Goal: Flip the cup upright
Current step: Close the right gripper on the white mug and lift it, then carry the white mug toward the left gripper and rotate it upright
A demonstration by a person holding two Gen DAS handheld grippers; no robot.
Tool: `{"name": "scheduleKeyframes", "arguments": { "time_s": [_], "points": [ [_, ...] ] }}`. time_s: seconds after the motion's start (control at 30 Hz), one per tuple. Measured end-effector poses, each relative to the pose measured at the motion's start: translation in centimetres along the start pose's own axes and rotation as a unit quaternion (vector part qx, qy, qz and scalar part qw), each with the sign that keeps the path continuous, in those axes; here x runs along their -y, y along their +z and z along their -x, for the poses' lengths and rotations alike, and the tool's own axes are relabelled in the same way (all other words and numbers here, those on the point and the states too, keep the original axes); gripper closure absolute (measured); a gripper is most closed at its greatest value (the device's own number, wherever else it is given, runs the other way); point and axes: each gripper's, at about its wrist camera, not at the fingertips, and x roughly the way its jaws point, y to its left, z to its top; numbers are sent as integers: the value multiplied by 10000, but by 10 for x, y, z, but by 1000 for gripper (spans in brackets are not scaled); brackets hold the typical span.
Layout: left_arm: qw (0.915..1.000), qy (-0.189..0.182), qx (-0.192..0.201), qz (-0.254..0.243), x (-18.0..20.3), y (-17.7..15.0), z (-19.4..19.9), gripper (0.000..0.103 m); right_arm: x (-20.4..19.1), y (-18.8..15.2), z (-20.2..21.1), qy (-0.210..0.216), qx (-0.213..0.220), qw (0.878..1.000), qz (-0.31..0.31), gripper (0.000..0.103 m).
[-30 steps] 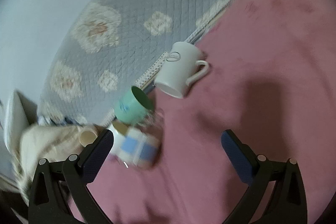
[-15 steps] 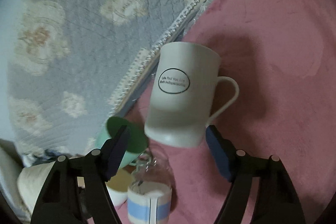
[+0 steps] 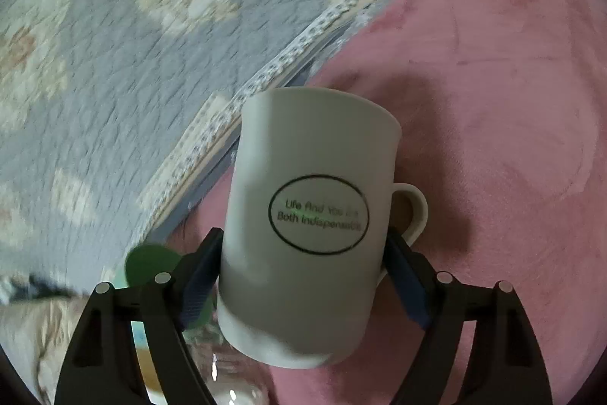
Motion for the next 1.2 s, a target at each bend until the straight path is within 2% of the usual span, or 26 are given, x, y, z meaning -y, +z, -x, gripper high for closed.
{"name": "scheduleKeyframes", "arguments": {
  "time_s": [0.13, 0.2, 0.3, 0.5, 0.63, 0.73, 0.9, 1.07, 1.2],
  "points": [
    [10000, 2, -8, 1, 0, 0, 0, 0, 10, -19, 22, 485, -242, 9977, 396, 20],
    [10000, 6, -5, 3, 0, 0, 0, 0, 10, -34, 38, 510, -274, 9954, 766, 20],
    [10000, 10, 21, 9, 0, 0, 2, 0, 11, -66, 69, 575, -243, 9884, 1386, 20],
    [10000, 14, 42, 38, -1, 0, 2, 0, 18, -145, 121, 970, -272, 9716, 2141, 20],
    [9999, 28, 72, 101, -3, 1, 3, 0, 13, -196, 125, 1221, -553, 9609, 2423, 20],
    [9997, 44, 141, 195, -7, 1, 6, 0, 5, -224, 115, 1248, -718, 9520, 2700, 20],
    [9993, 41, 182, 336, -12, 1, 7, 0, 3, -245, 108, 1279, -488, 9473, 2897, 20],
    [9993, 42, 169, 324, -13, 1, 7, 0, 3, -251, 98, 1140, -713, 9433, 3035, 20],
    [9994, 44, 148, 304, -12, 1, 6, 0, 6, -249, 97, 1131, -722, 9407, 3116, 20]
  ]
}}
